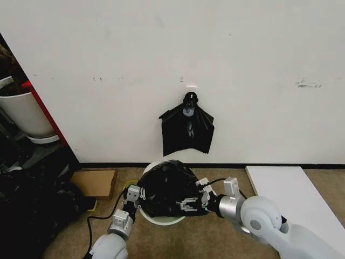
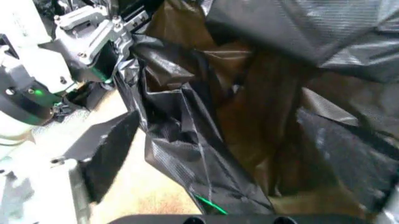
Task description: Place the garbage bag over the trash bin.
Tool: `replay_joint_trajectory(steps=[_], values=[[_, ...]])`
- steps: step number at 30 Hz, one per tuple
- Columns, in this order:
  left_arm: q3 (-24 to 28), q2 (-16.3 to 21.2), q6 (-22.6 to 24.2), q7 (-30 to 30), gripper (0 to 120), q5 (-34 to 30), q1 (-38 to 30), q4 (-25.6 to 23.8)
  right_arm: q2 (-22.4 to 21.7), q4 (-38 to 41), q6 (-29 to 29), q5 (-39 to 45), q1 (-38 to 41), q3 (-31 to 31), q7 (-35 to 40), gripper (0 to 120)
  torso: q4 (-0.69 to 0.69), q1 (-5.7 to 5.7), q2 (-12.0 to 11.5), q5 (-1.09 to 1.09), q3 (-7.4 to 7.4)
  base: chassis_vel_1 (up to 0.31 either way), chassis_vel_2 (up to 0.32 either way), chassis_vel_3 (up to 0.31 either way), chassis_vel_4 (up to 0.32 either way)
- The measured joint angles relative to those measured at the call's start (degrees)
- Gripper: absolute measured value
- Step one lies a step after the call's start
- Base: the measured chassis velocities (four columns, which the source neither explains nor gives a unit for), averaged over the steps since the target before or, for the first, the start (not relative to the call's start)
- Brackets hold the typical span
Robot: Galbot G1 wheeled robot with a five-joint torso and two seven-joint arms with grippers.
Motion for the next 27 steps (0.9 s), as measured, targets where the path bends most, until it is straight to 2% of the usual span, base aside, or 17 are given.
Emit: replay_joint_trajectory(steps=[5,7,9,11,14,17,22,23,25,27], values=[[-0.01,0.10,0.00,0.11,0,0.37,0.18,-0.29,0.79,-0.43,-0.41,-0.11,0.23,-0.40,0.08,76,0.00,0.00,0.00,0.00,0.00,0.000,0.000,0.000,0.000],[-0.03,0.15,-0.01,0.17,0,0.47,0.33,-0.31,1.04,-0.43,-0.68,-0.15,0.30,-0.59,0.05,64,0.00,0.00,0.00,0.00,0.00,0.000,0.000,0.000,0.000],[-0.04,0.15,-0.01,0.17,0,0.48,0.34,-0.31,1.06,-0.44,-0.69,-0.17,0.31,-0.62,0.05,63,0.00,0.00,0.00,0.00,0.00,0.000,0.000,0.000,0.000],[-0.02,0.07,-0.04,0.18,0,0.54,0.39,-0.34,1.21,-0.60,-0.69,-0.45,0.36,-1.06,0.08,51,0.00,0.00,0.00,0.00,0.00,0.000,0.000,0.000,0.000],[0.02,-0.01,-0.04,0.18,0,0.55,0.43,-0.41,1.27,-0.60,-0.72,-0.72,0.36,-1.45,0.06,39,0.00,0.00,0.00,0.00,0.00,0.000,0.000,0.000,0.000],[0.03,-0.03,-0.04,0.18,0,0.56,0.44,-0.41,1.44,-0.61,-0.72,-0.92,0.36,-1.64,0.03,32,0.00,0.00,0.00,0.00,0.00,0.000,0.000,0.000,0.000],[0.05,-0.24,0.07,-0.09,0,-0.12,0.29,0.00,1.51,-0.16,0.55,-2.15,-0.04,-1.81,-0.55,10,0.00,0.00,0.00,0.01,0.00,0.000,0.000,0.000,0.000],[0.05,-0.24,0.07,-0.09,0,-0.12,0.29,0.00,1.51,-0.16,0.55,-2.15,-0.04,-1.81,-0.55,10,0.00,0.00,0.00,0.01,0.00,0.000,0.000,0.000,0.000],[0.09,-0.50,0.39,-0.52,0,-1.02,-0.06,0.43,1.08,0.60,1.65,-5.11,-0.54,-2.18,-1.78,0,0.00,0.00,0.00,0.00,0.00,0.000,0.000,0.000,0.000],[0.19,-0.78,1.11,-1.08,0,-2.51,-0.46,0.63,0.70,1.19,2.84,-7.58,-1.06,-2.64,-2.80,0,0.00,0.00,0.00,0.00,0.00,0.000,0.000,0.000,0.000]])
